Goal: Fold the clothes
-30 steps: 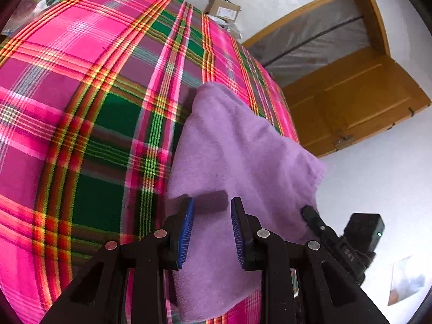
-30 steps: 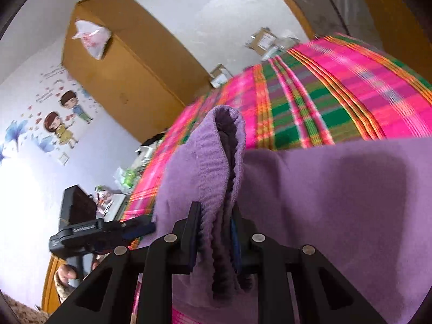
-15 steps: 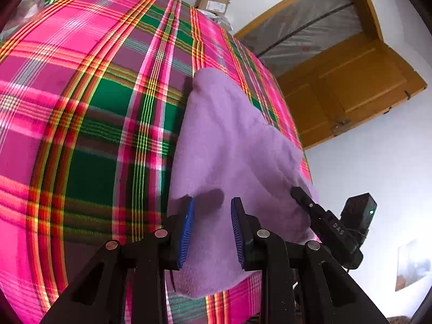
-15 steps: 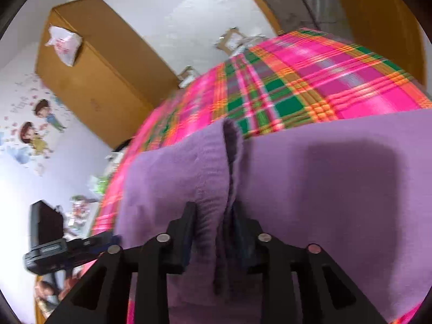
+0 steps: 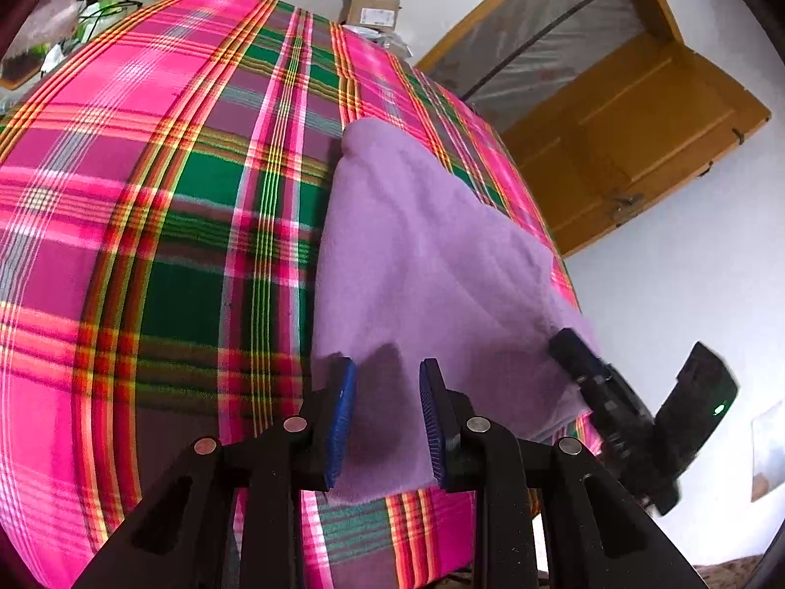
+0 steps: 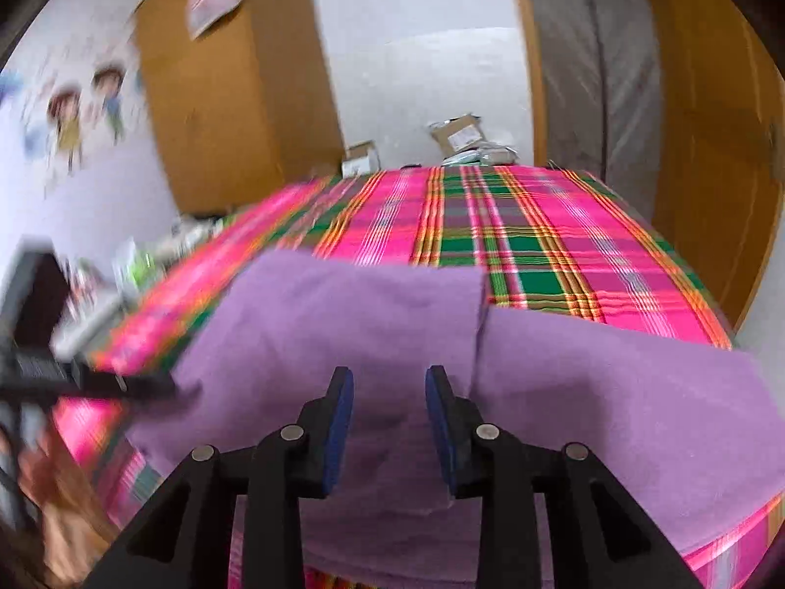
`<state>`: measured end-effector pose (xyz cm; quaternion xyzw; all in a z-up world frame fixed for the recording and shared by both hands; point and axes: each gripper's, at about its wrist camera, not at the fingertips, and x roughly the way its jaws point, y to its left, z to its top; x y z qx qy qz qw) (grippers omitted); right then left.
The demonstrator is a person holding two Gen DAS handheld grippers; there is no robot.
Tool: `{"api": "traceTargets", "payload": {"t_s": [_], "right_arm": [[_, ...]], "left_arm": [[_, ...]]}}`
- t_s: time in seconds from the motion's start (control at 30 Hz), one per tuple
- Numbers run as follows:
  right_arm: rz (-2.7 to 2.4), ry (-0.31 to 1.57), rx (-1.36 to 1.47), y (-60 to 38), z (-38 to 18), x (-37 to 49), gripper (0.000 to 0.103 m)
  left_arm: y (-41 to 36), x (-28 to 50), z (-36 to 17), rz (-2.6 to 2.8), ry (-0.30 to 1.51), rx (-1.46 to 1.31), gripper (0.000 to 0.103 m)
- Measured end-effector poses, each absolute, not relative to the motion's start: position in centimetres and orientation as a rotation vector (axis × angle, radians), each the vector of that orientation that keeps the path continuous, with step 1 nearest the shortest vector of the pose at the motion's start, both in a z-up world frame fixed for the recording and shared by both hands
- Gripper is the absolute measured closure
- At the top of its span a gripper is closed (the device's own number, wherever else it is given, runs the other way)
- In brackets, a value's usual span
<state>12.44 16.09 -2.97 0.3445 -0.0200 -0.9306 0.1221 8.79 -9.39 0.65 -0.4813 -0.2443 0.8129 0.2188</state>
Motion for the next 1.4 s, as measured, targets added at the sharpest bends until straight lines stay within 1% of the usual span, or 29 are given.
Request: {"api": "traceTargets", "payload": {"t_s": [0.07, 0.1, 0.17, 0.27, 0.33, 0.43, 0.53, 0.63, 0.67, 0.73, 0.8, 0.9, 0.97, 1.07, 1.13, 1.17, 1.2, 1.27, 1.4], "right_arm": [[-2.73, 0.034, 0.984, 15.2, -2.9, 13.0, 0.071], [-2.736, 0.059, 0.979, 15.0, -3.0, 13.2, 0.073], [-2.748, 0.049, 0.993, 15.6, -3.2, 13.4, 0.074], [-2.762, 0.019, 1.023, 16.3, -3.3, 13.6, 0.069], [-2.766, -0.018, 1.04, 16.4, -2.8, 13.9, 0.069], [-2.79, 0.07, 0.948, 15.1, -1.8, 14.9, 0.067], [-2.762, 0.14, 0.913, 13.7, -1.9, 15.4, 0.067], [-2.784, 0.187, 0.983, 13.8, -3.3, 15.4, 0.067], [-2.781, 0.173, 1.013, 14.3, -3.8, 15.5, 0.067], [-2.752, 0.087, 1.058, 15.5, -4.2, 15.8, 0.067], [-2.764, 0.088, 1.065, 15.8, -4.0, 16.1, 0.066], [-2.808, 0.129, 1.036, 15.6, -3.1, 16.7, 0.066], [-2.852, 0.17, 0.958, 14.9, -2.2, 17.4, 0.066], [-2.855, 0.136, 0.873, 14.2, -1.5, 17.7, 0.067], [-2.83, 0.126, 0.902, 14.0, -2.0, 17.4, 0.07], [-2.82, 0.145, 0.942, 13.9, -2.5, 17.0, 0.074], [-2.818, 0.157, 0.976, 14.0, -3.0, 16.8, 0.076], [-2.83, 0.164, 1.022, 14.5, -3.7, 16.6, 0.076], [-2.846, 0.133, 1.055, 15.4, -3.0, 17.0, 0.076]], "left_arm": [[-9.6, 9.2, 0.5, 2.242, -0.683, -1.333, 0.075], [-9.7, 9.4, 0.5, 2.242, -0.685, -1.33, 0.075], [-9.7, 9.6, 0.6, 2.252, -0.661, -1.334, 0.075], [-9.0, 9.7, 0.8, 2.286, -0.621, -1.342, 0.075], [-8.5, 10.1, 1.0, 2.317, -0.56, -1.352, 0.075], [-7.8, 10.9, 0.7, 2.335, -0.474, -1.392, 0.075], [-8.1, 11.5, 0.3, 2.343, -0.482, -1.397, 0.075], [-8.6, 11.8, -0.1, 2.33, -0.514, -1.411, 0.074], [-8.6, 12.0, -0.1, 2.328, -0.511, -1.403, 0.074], [-8.8, 12.3, -0.1, 2.328, -0.503, -1.403, 0.074], [-8.8, 12.4, -0.1, 2.323, -0.504, -1.402, 0.074], [-9.0, 12.3, -0.1, 2.319, -0.503, -1.402, 0.074], [-9.1, 12.4, -0.2, 2.316, -0.505, -1.401, 0.074], [-9.2, 12.4, -0.3, 2.309, -0.51, -1.4, 0.074], [-9.3, 12.4, -0.3, 2.303, -0.508, -1.399, 0.074], [-9.4, 12.4, -0.4, 2.299, -0.511, -1.398, 0.074], [-9.5, 12.4, -0.4, 2.295, -0.513, -1.396, 0.074], [-10.0, 12.4, -0.4, 2.296, -0.523, -1.394, 0.074], [-10.5, 11.8, -0.3, 2.306, -0.535, -1.393, 0.073]]}}
